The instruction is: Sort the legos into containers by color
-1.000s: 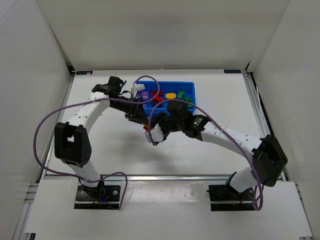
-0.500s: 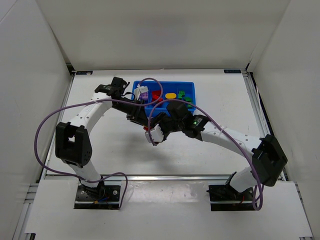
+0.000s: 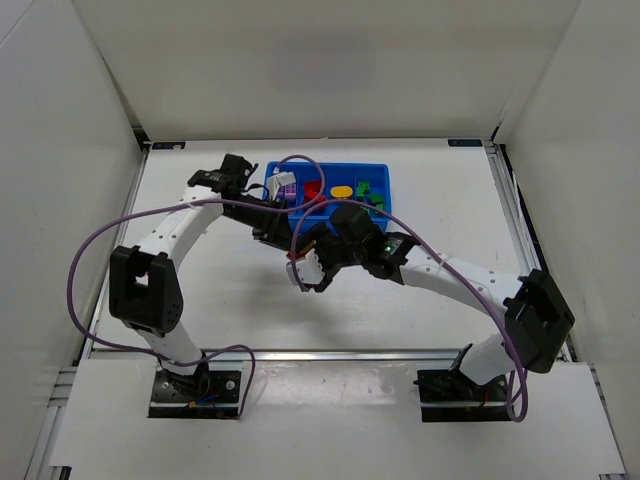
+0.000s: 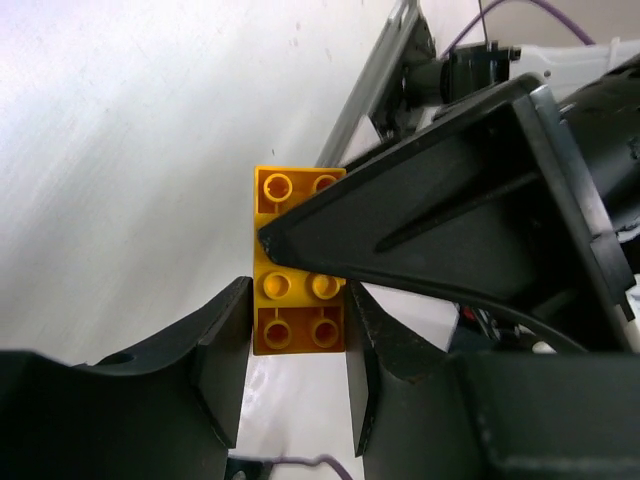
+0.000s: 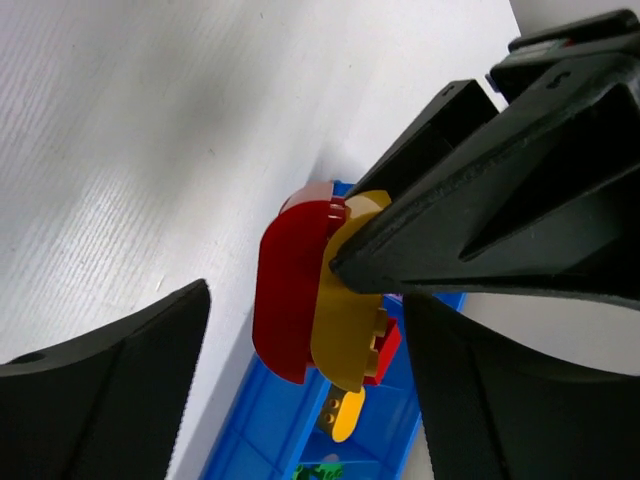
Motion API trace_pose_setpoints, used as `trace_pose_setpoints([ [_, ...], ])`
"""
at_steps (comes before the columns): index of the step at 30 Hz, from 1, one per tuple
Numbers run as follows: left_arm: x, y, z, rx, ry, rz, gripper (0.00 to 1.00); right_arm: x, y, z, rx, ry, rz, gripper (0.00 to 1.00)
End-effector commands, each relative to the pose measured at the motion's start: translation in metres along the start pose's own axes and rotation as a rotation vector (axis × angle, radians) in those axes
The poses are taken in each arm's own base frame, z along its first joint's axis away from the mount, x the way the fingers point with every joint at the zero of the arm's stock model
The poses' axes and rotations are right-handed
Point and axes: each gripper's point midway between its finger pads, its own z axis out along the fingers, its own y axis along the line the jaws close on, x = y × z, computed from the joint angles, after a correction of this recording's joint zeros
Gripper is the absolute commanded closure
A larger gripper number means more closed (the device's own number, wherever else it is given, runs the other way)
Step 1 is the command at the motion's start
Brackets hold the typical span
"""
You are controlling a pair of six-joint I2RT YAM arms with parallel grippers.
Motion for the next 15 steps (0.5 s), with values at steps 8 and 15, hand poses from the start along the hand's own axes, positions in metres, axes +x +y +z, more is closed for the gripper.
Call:
trace_pose_setpoints([
  [8,0.012,-0.031,-0.019,0.009,-0.178,0.115,0.9,-0.007,-0.009,-0.026,0.145,0.075,0.256,0.06],
  [15,-0.016,-0.041,-0.061,0.096,-0.458,0.157,0.9,0.027,-0.014,-0.068,0.219,0.133,1.033,0.1],
])
